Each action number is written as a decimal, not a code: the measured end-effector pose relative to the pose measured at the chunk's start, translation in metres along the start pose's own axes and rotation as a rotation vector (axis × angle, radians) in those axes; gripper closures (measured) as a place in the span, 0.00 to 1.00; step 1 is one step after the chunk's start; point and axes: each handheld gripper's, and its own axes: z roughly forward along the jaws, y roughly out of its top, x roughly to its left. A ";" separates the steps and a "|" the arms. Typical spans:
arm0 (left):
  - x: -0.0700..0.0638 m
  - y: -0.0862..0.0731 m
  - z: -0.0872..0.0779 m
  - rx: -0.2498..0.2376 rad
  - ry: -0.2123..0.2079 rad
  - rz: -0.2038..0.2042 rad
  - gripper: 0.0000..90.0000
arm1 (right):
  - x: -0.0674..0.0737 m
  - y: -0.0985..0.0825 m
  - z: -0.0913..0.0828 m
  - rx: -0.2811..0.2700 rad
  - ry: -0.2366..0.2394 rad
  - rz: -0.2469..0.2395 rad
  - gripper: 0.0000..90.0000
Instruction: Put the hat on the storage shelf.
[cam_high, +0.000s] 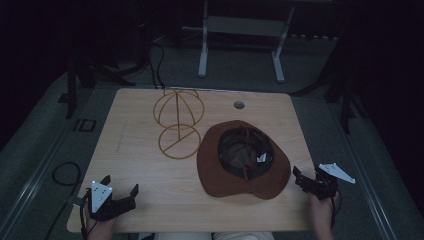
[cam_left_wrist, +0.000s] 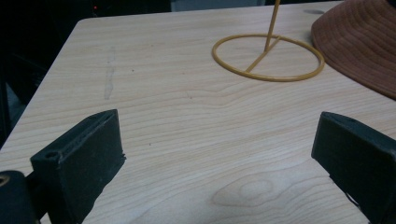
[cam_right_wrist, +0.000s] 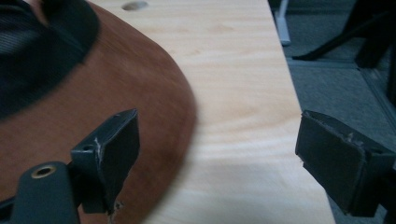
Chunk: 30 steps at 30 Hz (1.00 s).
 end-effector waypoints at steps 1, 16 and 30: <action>0.000 0.000 0.000 0.000 0.000 0.000 0.03 | 0.000 0.000 0.000 0.000 0.000 0.000 0.15; -0.008 0.004 -0.002 -0.001 -0.029 -0.008 0.03 | 0.033 0.062 -0.002 0.007 0.095 -0.098 0.15; -0.020 0.006 -0.001 0.033 -0.101 -0.002 0.03 | 0.061 0.110 0.009 0.052 0.181 -0.143 0.16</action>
